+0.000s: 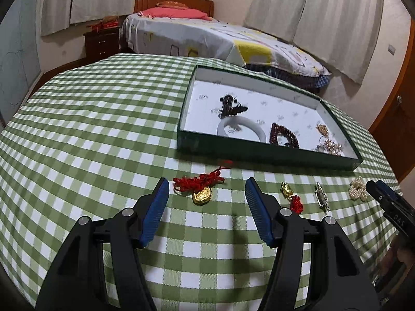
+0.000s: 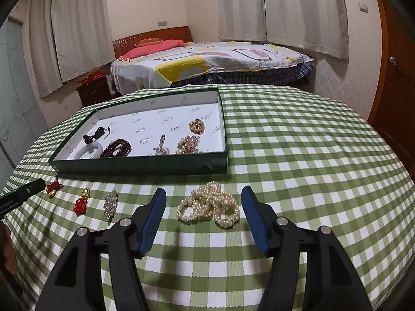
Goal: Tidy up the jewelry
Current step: 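Grasp the red tassel coin charm with the left tool while the right tool grasps the pearls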
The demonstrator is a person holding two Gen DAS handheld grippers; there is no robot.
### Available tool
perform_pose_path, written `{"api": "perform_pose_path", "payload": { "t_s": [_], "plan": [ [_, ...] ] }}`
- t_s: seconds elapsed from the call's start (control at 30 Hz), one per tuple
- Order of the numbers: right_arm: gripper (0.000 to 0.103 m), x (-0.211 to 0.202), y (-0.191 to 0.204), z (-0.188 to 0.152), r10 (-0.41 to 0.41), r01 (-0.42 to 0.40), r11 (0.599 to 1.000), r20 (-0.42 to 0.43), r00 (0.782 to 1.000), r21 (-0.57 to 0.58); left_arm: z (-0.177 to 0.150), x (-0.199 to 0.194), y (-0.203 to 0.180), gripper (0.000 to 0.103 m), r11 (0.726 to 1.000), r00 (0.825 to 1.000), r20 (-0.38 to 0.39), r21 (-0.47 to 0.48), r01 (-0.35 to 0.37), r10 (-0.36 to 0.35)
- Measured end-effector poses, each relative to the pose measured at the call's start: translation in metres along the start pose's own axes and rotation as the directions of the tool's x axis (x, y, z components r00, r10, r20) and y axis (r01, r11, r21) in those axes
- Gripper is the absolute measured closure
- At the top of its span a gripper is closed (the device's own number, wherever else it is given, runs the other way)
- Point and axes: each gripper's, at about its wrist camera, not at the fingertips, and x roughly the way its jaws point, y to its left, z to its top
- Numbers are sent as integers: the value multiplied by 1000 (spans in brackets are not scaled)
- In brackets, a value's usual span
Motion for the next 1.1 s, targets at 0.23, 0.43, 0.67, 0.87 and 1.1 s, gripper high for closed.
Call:
{"api": "perform_pose_path", "payload": {
  "t_s": [0.23, 0.43, 0.67, 0.87, 1.1],
  "plan": [
    [44, 0, 2, -1, 1, -1, 1000, 0, 1000, -4, 9, 17, 1, 43, 1000, 999, -32, -18, -2, 1],
    [44, 4, 1, -1, 0, 0, 1000, -12, 1000, 1, 16, 30, 2, 44, 1000, 999, -53, -29, -10, 8],
    [44, 7, 2, -2, 0, 0, 1000, -20, 1000, 1, 15, 36, 4, 67, 999, 997, -74, -35, 14, -17],
    [44, 11, 3, -2, 1, -1, 1000, -30, 1000, -2, 14, 37, 4, 83, 999, 996, -80, -27, 33, -35],
    [44, 11, 1, -2, -4, 4, 1000, -35, 999, 3, 13, 35, -4, 93, 999, 997, -69, 6, 38, -37]
  ]
}}
